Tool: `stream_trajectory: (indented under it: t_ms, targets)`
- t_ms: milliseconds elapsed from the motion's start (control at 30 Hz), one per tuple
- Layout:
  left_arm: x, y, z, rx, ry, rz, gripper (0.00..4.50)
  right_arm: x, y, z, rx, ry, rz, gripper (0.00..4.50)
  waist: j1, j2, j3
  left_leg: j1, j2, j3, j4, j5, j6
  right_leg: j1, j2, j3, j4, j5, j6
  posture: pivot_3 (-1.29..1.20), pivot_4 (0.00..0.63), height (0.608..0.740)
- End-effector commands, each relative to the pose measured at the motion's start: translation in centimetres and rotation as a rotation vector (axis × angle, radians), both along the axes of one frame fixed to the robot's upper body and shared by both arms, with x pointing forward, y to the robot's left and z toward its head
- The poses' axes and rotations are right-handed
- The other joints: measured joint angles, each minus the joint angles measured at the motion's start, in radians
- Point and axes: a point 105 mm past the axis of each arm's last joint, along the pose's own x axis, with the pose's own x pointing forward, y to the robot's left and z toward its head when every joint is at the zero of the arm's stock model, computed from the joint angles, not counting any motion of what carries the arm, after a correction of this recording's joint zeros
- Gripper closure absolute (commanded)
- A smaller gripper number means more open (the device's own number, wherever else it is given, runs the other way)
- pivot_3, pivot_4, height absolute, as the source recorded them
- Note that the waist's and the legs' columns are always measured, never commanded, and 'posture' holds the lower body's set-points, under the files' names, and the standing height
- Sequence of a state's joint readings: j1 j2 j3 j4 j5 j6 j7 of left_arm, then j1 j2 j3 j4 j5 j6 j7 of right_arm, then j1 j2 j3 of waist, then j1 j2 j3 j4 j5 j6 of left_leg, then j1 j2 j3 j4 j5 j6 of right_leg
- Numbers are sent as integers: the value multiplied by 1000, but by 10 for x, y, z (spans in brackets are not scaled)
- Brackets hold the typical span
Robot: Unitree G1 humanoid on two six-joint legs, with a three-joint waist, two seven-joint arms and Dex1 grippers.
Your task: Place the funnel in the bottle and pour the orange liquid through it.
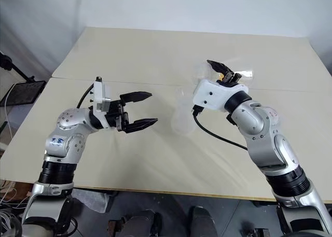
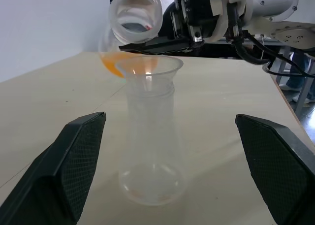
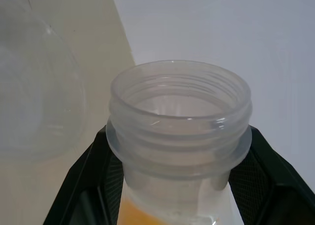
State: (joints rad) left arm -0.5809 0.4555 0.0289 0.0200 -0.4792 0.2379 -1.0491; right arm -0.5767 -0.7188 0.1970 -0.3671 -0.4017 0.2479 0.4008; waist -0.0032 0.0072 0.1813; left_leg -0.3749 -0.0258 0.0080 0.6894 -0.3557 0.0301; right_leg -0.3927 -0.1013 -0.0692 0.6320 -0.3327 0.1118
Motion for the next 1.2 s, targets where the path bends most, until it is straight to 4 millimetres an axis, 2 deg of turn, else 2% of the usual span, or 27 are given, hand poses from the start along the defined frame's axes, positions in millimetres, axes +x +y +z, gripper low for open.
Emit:
stream_trajectory:
  t_ms: [33, 700, 1200]
  targets:
    - [0, -2, 9, -3, -47, -5, 0, -8, 3, 13, -72, -94, 6, 2060, 0, 0, 0, 0, 0, 0, 0, 0, 0, 0, 0, 0, 0, 0, 0, 0, 150, 740]
    - [1, -2, 10, -9, -54, -6, 0, -10, 4, 9, -320, -229, -17, 2060, 0, 0, 0, 0, 0, 0, 2, 0, 0, -1, 0, 0, 4, 0, 0, 0, 150, 740]
    - [2, -5, 11, -20, -58, -10, 0, -4, 0, 6, -432, -293, -32, 2060, -1, 0, 0, 0, 0, 0, 3, 0, 0, -1, 1, 1, 5, 0, 0, 0, 150, 740]
